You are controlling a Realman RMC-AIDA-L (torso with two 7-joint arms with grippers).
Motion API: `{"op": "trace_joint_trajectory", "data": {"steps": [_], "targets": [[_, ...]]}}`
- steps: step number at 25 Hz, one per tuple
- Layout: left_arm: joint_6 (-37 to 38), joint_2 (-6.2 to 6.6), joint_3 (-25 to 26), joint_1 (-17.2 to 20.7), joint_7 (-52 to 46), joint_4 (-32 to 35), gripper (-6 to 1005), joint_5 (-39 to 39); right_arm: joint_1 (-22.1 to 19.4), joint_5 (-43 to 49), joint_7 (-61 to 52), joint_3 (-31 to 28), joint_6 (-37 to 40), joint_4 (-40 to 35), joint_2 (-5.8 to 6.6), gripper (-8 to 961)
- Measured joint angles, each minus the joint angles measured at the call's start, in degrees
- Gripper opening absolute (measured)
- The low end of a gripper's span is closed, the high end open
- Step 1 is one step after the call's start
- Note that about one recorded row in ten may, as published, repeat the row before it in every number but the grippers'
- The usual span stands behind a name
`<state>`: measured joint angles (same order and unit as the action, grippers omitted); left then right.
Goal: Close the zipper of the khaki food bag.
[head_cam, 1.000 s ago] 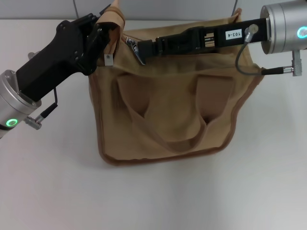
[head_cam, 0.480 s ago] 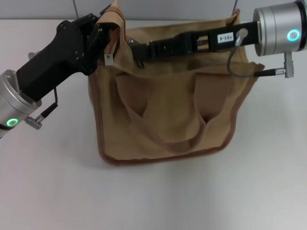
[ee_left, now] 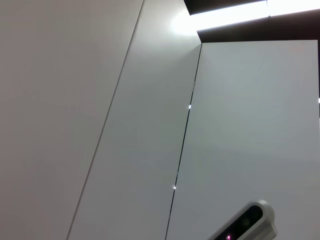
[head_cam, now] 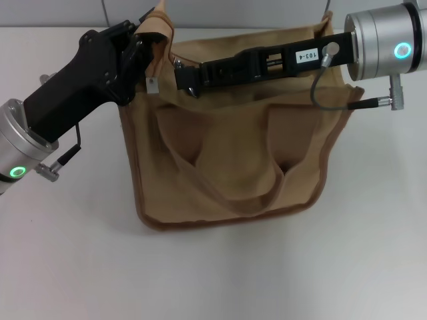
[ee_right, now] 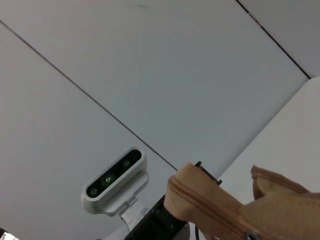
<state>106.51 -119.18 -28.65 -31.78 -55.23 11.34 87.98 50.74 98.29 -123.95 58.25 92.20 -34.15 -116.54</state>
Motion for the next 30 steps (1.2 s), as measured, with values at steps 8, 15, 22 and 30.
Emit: {"op": "trace_joint_trajectory", "data": {"steps": [8,15,22,30], "targets": [[0.0,0.0,0.0,-0.02,0.05,-0.01,27,-0.01,0.27,-0.07,-0.66,0.01,0.54,-0.01,-0.21,584],[-0.43,0.0,0.0,-0.11,0.12,0.0,28,-0.06,0.56,-0.15,-0.67,0.21,0.24,0.05,-0.27,582],[-0.75,0.0,0.06,-0.2,0.12,0.0,28,-0.06,1.68,1.25,-1.08,0.26,-1.16,1.58,-0.19,580],[-1.37,0.0,0.35,-0.47,0.13,0.0,28,-0.09,1.91,1.24,-0.88,0.06,-0.79,1.61,-0.29,577]]}}
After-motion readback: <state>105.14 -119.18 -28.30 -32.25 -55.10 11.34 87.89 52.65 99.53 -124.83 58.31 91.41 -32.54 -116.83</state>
